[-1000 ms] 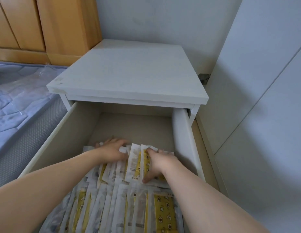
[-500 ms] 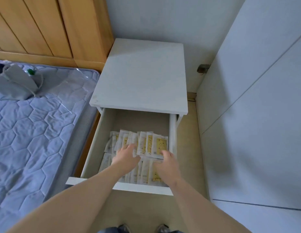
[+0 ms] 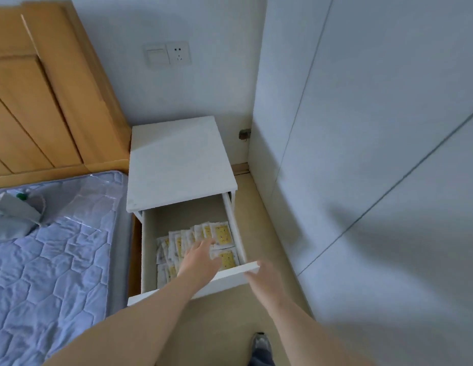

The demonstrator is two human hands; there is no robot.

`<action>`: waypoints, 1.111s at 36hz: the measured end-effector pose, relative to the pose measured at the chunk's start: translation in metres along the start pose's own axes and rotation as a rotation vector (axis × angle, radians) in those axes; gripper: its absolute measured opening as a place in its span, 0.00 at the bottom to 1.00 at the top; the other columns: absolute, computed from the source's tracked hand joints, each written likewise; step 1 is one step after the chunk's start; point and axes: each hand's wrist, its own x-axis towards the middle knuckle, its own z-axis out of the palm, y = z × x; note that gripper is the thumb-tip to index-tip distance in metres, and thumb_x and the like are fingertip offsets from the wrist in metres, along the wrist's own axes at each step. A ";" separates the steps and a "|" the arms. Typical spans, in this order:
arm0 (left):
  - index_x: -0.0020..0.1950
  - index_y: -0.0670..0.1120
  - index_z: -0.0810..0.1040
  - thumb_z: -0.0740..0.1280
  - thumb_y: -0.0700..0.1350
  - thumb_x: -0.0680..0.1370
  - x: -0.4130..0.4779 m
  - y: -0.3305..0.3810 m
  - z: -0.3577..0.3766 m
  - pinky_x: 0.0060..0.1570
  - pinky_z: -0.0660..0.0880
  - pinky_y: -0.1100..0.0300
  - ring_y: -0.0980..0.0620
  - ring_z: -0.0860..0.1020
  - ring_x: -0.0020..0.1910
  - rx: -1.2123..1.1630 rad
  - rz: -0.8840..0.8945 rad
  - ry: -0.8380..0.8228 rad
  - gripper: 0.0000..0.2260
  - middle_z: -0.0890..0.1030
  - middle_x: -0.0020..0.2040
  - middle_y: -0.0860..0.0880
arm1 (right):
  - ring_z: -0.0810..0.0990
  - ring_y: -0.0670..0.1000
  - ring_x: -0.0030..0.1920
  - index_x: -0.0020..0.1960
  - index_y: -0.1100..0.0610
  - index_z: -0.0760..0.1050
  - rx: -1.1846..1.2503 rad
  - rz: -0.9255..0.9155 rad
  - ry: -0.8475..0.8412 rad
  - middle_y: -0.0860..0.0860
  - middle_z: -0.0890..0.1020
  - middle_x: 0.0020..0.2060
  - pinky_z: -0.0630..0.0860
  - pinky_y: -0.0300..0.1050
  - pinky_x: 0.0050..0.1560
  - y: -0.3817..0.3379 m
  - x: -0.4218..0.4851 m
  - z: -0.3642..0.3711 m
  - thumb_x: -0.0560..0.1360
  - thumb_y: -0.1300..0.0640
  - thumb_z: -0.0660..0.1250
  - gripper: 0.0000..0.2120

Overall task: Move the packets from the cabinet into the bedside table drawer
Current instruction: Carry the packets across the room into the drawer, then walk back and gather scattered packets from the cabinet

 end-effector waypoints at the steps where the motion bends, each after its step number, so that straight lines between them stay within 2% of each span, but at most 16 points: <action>1: 0.71 0.52 0.64 0.62 0.44 0.77 -0.005 0.002 0.002 0.49 0.74 0.57 0.49 0.76 0.55 0.013 0.041 -0.016 0.22 0.65 0.71 0.51 | 0.77 0.52 0.56 0.70 0.53 0.65 0.012 0.003 0.036 0.50 0.73 0.61 0.76 0.47 0.55 0.004 -0.010 0.000 0.73 0.51 0.62 0.26; 4: 0.70 0.52 0.65 0.62 0.44 0.76 -0.018 0.008 0.013 0.53 0.73 0.57 0.48 0.73 0.59 0.038 0.130 -0.087 0.22 0.66 0.70 0.51 | 0.74 0.51 0.61 0.71 0.56 0.64 0.118 0.048 0.086 0.52 0.71 0.65 0.69 0.40 0.58 0.012 -0.044 -0.002 0.76 0.55 0.62 0.23; 6: 0.70 0.51 0.65 0.63 0.45 0.77 -0.028 0.013 0.023 0.56 0.72 0.57 0.48 0.72 0.61 0.059 0.180 -0.146 0.22 0.68 0.69 0.50 | 0.72 0.50 0.59 0.71 0.58 0.64 0.140 0.078 0.109 0.54 0.70 0.67 0.68 0.42 0.61 0.026 -0.061 0.000 0.77 0.56 0.60 0.23; 7: 0.70 0.50 0.66 0.63 0.45 0.77 -0.033 0.016 0.030 0.54 0.70 0.59 0.49 0.72 0.61 0.066 0.216 -0.170 0.21 0.69 0.68 0.49 | 0.72 0.49 0.57 0.72 0.58 0.62 0.166 0.092 0.140 0.53 0.68 0.68 0.68 0.45 0.63 0.034 -0.068 0.001 0.77 0.55 0.60 0.25; 8: 0.70 0.49 0.66 0.64 0.44 0.77 -0.040 0.020 0.037 0.51 0.69 0.61 0.50 0.71 0.59 0.067 0.252 -0.194 0.21 0.69 0.68 0.48 | 0.72 0.49 0.58 0.74 0.57 0.60 0.208 0.112 0.175 0.53 0.67 0.70 0.68 0.46 0.64 0.042 -0.077 0.002 0.77 0.54 0.61 0.27; 10: 0.70 0.48 0.66 0.64 0.44 0.77 -0.056 0.029 0.052 0.47 0.67 0.63 0.52 0.71 0.55 0.079 0.313 -0.260 0.21 0.69 0.67 0.47 | 0.72 0.52 0.65 0.75 0.57 0.58 0.283 0.165 0.275 0.53 0.66 0.71 0.67 0.44 0.65 0.061 -0.095 0.002 0.76 0.54 0.63 0.30; 13: 0.70 0.46 0.67 0.65 0.43 0.77 -0.083 0.046 0.074 0.51 0.69 0.61 0.51 0.73 0.53 0.140 0.398 -0.356 0.21 0.70 0.67 0.46 | 0.68 0.52 0.69 0.73 0.59 0.60 0.389 0.242 0.396 0.54 0.68 0.70 0.64 0.39 0.64 0.089 -0.126 -0.003 0.76 0.53 0.64 0.28; 16: 0.70 0.45 0.68 0.65 0.43 0.77 -0.113 0.063 0.101 0.60 0.68 0.59 0.47 0.74 0.61 0.186 0.503 -0.438 0.21 0.71 0.68 0.46 | 0.73 0.53 0.62 0.70 0.60 0.65 0.563 0.298 0.540 0.55 0.72 0.66 0.68 0.41 0.59 0.118 -0.157 -0.005 0.75 0.55 0.65 0.25; 18: 0.69 0.44 0.69 0.65 0.42 0.77 -0.138 0.073 0.121 0.57 0.66 0.63 0.48 0.72 0.62 0.191 0.547 -0.503 0.21 0.71 0.67 0.46 | 0.73 0.51 0.55 0.68 0.59 0.66 0.693 0.321 0.629 0.54 0.73 0.63 0.68 0.39 0.52 0.138 -0.181 -0.006 0.75 0.55 0.65 0.23; 21: 0.68 0.46 0.70 0.65 0.42 0.77 -0.182 0.086 0.153 0.57 0.70 0.58 0.48 0.72 0.61 0.154 0.605 -0.605 0.19 0.70 0.67 0.45 | 0.70 0.47 0.48 0.69 0.57 0.65 0.868 0.354 0.794 0.53 0.71 0.62 0.67 0.37 0.45 0.173 -0.220 -0.006 0.76 0.56 0.64 0.22; 23: 0.67 0.47 0.70 0.65 0.43 0.78 -0.219 0.093 0.175 0.59 0.69 0.58 0.48 0.71 0.63 0.176 0.678 -0.672 0.18 0.70 0.67 0.46 | 0.69 0.47 0.48 0.69 0.56 0.64 0.973 0.376 0.903 0.54 0.69 0.65 0.66 0.38 0.46 0.198 -0.250 -0.007 0.76 0.56 0.63 0.22; 28: 0.67 0.47 0.70 0.64 0.44 0.78 -0.334 0.104 0.229 0.58 0.66 0.59 0.50 0.71 0.63 0.197 0.833 -0.850 0.17 0.72 0.66 0.48 | 0.68 0.51 0.62 0.69 0.56 0.65 1.241 0.392 1.181 0.55 0.66 0.68 0.64 0.41 0.56 0.263 -0.349 -0.003 0.77 0.55 0.64 0.22; 33: 0.65 0.46 0.72 0.65 0.42 0.78 -0.483 0.103 0.273 0.60 0.68 0.57 0.52 0.72 0.57 0.075 0.784 -1.134 0.15 0.74 0.63 0.48 | 0.71 0.50 0.59 0.67 0.55 0.67 1.363 0.398 1.525 0.52 0.70 0.63 0.66 0.43 0.55 0.330 -0.475 0.005 0.77 0.55 0.64 0.19; 36: 0.61 0.48 0.74 0.65 0.42 0.78 -0.578 0.101 0.290 0.59 0.68 0.56 0.53 0.72 0.55 0.013 0.773 -1.295 0.12 0.75 0.59 0.50 | 0.72 0.49 0.53 0.64 0.55 0.70 1.379 0.377 1.740 0.49 0.74 0.55 0.69 0.44 0.53 0.364 -0.560 0.011 0.77 0.55 0.64 0.16; 38: 0.57 0.49 0.74 0.65 0.43 0.78 -0.638 0.098 0.297 0.58 0.69 0.55 0.53 0.74 0.52 -0.021 0.764 -1.386 0.08 0.75 0.56 0.51 | 0.73 0.49 0.53 0.62 0.55 0.71 1.379 0.352 1.875 0.46 0.74 0.49 0.71 0.45 0.56 0.382 -0.614 0.020 0.77 0.55 0.64 0.15; 40: 0.53 0.51 0.74 0.65 0.44 0.78 -0.690 0.093 0.303 0.58 0.71 0.54 0.54 0.74 0.52 -0.040 0.746 -1.481 0.05 0.76 0.53 0.53 | 0.74 0.50 0.55 0.61 0.54 0.72 1.379 0.344 1.993 0.44 0.74 0.47 0.71 0.47 0.60 0.397 -0.663 0.033 0.77 0.55 0.64 0.13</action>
